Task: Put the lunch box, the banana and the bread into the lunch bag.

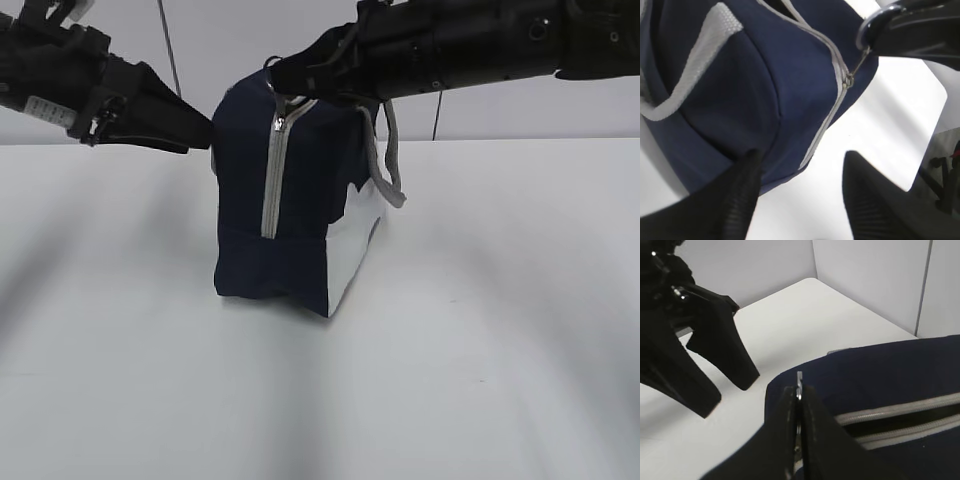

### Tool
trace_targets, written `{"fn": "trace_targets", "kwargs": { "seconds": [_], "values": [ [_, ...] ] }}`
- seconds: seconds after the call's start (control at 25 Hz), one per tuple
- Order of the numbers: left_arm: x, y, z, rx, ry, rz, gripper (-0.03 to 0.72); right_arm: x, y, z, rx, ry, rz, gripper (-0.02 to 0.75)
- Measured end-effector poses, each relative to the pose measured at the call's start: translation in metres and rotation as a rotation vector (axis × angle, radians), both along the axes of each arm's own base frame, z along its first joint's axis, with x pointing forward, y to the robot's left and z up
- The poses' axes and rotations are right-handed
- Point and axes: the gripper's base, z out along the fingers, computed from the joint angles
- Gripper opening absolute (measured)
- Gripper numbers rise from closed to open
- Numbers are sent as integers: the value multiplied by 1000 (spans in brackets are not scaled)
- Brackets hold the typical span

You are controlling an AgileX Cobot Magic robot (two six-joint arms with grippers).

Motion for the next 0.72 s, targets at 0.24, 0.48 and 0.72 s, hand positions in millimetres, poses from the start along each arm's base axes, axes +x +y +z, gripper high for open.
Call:
{"fn": "trace_targets", "kwargs": {
  "seconds": [0.24, 0.48, 0.72],
  "values": [
    [9, -7, -15, -13, 3, -27, 380, -1, 0, -1, 7, 13, 15, -16],
    [18, -13, -25, -3, -39, -10, 350, -1, 1, -2, 8, 19, 21, -16],
    [20, -13, -25, -1, -77, -12, 272, -1, 1, -2, 8, 20, 21, -16]
  ]
}}
